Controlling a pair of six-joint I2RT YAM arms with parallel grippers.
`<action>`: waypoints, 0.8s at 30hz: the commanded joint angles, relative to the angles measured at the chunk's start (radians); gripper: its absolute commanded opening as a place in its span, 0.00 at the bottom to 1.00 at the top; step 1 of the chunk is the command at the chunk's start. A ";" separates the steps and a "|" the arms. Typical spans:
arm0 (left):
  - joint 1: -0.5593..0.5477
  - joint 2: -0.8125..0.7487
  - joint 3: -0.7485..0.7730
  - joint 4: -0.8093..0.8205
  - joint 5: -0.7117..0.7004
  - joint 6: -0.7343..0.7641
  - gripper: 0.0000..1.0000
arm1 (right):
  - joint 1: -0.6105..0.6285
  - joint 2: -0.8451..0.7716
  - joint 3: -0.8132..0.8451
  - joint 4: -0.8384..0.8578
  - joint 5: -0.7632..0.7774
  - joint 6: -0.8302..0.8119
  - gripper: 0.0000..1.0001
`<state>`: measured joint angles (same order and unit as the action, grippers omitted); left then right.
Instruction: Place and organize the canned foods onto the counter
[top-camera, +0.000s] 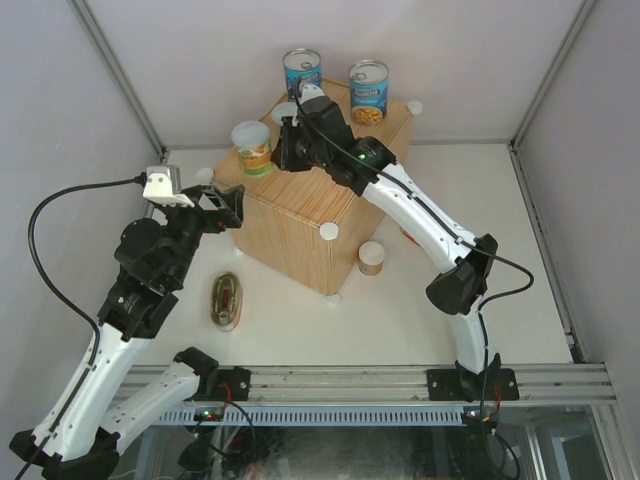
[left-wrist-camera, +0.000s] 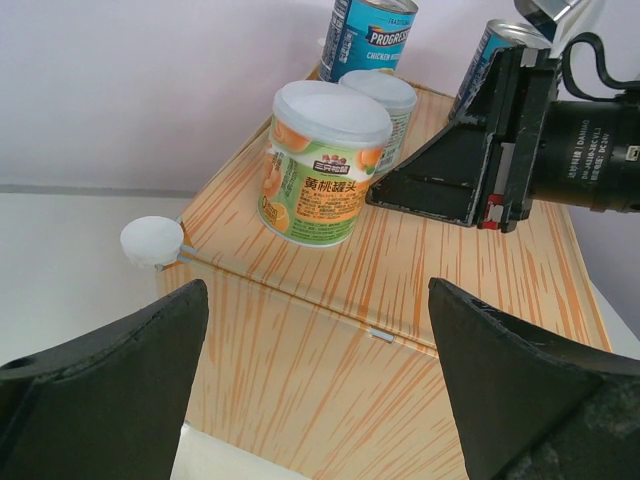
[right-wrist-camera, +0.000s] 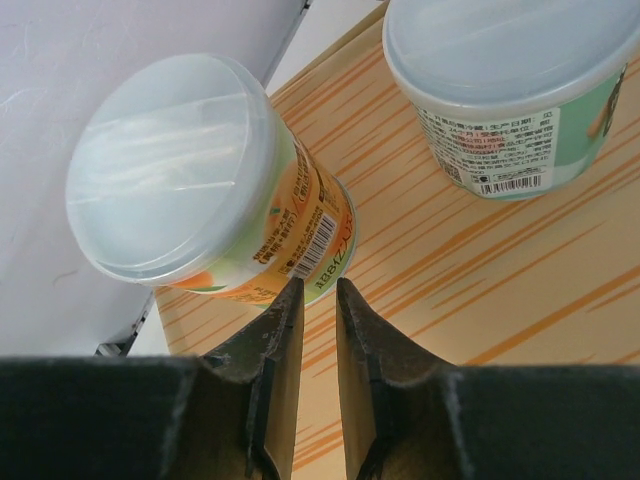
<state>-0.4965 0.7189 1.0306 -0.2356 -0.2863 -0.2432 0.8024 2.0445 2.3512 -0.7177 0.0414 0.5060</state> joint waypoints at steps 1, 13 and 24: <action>0.006 -0.017 0.031 0.022 -0.017 -0.009 0.94 | 0.011 0.001 0.053 0.019 -0.020 -0.003 0.19; 0.006 -0.022 0.021 0.026 -0.021 -0.014 0.94 | -0.046 -0.020 0.029 0.010 0.012 -0.024 0.19; 0.006 -0.005 0.009 0.042 -0.013 -0.027 0.94 | -0.115 -0.005 0.002 0.031 0.023 -0.045 0.19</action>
<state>-0.4969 0.7074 1.0306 -0.2348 -0.2958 -0.2527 0.7044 2.0579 2.3550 -0.7280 0.0517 0.4862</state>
